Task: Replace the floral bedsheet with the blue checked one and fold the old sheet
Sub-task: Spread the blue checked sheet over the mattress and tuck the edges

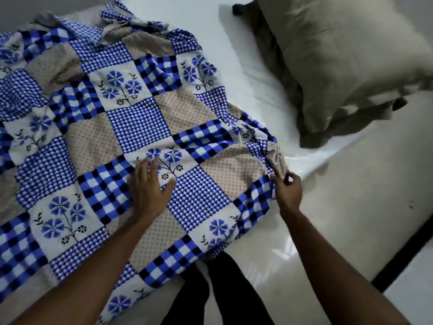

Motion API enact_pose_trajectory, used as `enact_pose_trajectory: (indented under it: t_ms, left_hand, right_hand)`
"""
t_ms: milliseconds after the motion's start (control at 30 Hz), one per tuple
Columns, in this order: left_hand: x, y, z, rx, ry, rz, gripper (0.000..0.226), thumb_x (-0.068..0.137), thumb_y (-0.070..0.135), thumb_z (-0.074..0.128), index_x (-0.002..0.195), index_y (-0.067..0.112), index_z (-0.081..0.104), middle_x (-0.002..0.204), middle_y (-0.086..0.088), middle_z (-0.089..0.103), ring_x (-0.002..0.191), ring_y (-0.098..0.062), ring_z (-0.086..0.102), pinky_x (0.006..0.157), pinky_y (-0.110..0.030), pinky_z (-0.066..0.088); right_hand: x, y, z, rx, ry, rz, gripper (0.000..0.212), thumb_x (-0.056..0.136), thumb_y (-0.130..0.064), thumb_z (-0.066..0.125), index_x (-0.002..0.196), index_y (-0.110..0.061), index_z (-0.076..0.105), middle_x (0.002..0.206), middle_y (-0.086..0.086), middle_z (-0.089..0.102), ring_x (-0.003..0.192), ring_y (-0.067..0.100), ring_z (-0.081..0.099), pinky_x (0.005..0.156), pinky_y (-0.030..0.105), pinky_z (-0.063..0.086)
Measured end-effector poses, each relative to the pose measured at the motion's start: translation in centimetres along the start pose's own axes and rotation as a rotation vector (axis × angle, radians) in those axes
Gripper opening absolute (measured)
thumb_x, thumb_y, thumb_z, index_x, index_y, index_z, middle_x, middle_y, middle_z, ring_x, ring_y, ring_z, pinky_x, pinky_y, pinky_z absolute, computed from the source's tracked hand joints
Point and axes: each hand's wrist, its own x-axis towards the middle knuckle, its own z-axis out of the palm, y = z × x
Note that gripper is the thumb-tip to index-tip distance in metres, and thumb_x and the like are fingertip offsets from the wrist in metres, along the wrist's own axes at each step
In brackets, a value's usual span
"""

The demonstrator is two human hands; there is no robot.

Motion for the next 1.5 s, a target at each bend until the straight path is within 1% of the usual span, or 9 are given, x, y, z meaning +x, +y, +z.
enact_pose_trajectory:
  t_ms: [133,267,467,567,700,967,1133,1300,1500]
  left_hand:
    - [-7.6,5.5,2.9,-0.020,-0.077,0.205,0.062,0.087,0.057,0.056,0.136,0.019,0.053,0.134,-0.011,0.051,0.123,-0.033,0.049,0.097,-0.050,0.044]
    - [-12.9,11.1,6.1,0.036,-0.181,0.289,0.056,0.083,0.061,0.060,0.124,0.023,0.060,0.116,-0.001,0.056,0.105,-0.026,0.055,0.080,-0.041,0.046]
    - [-13.7,17.7,9.6,0.125,-0.152,0.211,0.075,0.072,0.067,0.066,0.129,0.020,0.055,0.116,-0.006,0.056,0.100,-0.029,0.055,0.078,-0.042,0.047]
    - [-12.7,20.6,9.9,0.194,-0.182,0.137,0.075,0.064,0.065,0.072,0.121,0.019,0.059,0.110,-0.007,0.057,0.098,-0.030,0.054,0.076,-0.041,0.046]
    - [-11.3,21.0,9.5,0.192,-0.251,0.028,0.045,0.072,0.042,0.071,0.110,0.019,0.066,0.103,-0.006,0.062,0.098,-0.032,0.056,0.078,-0.043,0.044]
    - [-11.1,20.0,7.3,0.000,-0.624,0.062,0.027,0.079,0.043,0.063,0.101,0.031,0.073,0.094,0.004,0.072,0.089,-0.019,0.068,0.075,-0.031,0.053]
    - [-13.0,15.9,6.3,-0.364,-0.222,-0.162,0.019,0.089,0.026,0.071,0.106,0.020,0.071,0.089,0.005,0.069,0.080,-0.012,0.065,0.076,-0.034,0.057]
    - [-15.1,7.3,3.8,-0.305,0.164,-0.353,0.022,0.089,0.017,0.071,0.110,0.008,0.071,0.104,-0.011,0.066,0.094,-0.029,0.064,0.083,-0.047,0.056]
    - [-18.1,-3.5,-0.9,-0.069,0.223,-0.569,0.053,0.083,0.039,0.066,0.130,0.015,0.062,0.133,-0.011,0.057,0.123,-0.035,0.050,0.095,-0.051,0.045]
  right_hand:
    - [-0.7,2.9,0.1,0.123,0.043,0.189,0.050,0.072,-0.051,0.080,0.108,-0.021,0.060,0.114,0.007,0.065,0.102,0.025,0.061,0.094,0.041,0.052]
    - [0.3,2.7,-0.9,0.322,-0.061,0.257,0.016,0.090,-0.026,0.070,0.083,-0.016,0.061,0.078,0.003,0.060,0.078,0.022,0.053,0.070,0.036,0.044]
    - [1.8,1.9,-3.4,0.596,-0.048,0.265,0.011,0.097,-0.022,0.058,0.099,-0.012,0.055,0.089,0.004,0.062,0.079,0.017,0.061,0.076,0.038,0.055]
    - [0.9,1.8,-5.7,0.384,-0.010,0.051,0.010,0.101,-0.022,0.056,0.100,-0.013,0.053,0.082,-0.001,0.057,0.071,0.011,0.053,0.070,0.025,0.047]
    - [1.7,2.7,-9.7,-0.150,0.004,-0.332,0.012,0.094,-0.033,0.060,0.094,-0.021,0.057,0.087,0.004,0.069,0.081,0.025,0.062,0.071,0.034,0.046]
    - [6.6,6.2,-15.1,-0.428,0.257,-0.286,0.022,0.089,-0.028,0.057,0.110,-0.023,0.062,0.109,0.010,0.065,0.106,0.037,0.058,0.084,0.046,0.046]
    - [3.3,6.7,-10.3,-0.420,-0.012,-0.773,0.026,0.084,-0.024,0.061,0.108,-0.014,0.065,0.107,0.012,0.059,0.099,0.035,0.054,0.084,0.042,0.043]
    - [-5.2,3.7,-0.7,-0.459,-0.382,-1.164,0.028,0.082,-0.019,0.066,0.110,-0.017,0.067,0.113,0.007,0.060,0.103,0.032,0.055,0.084,0.043,0.045]
    - [-15.7,-1.9,11.6,-0.569,-0.652,-1.418,0.045,0.080,-0.028,0.069,0.122,-0.015,0.062,0.133,0.014,0.056,0.118,0.037,0.051,0.086,0.048,0.048]
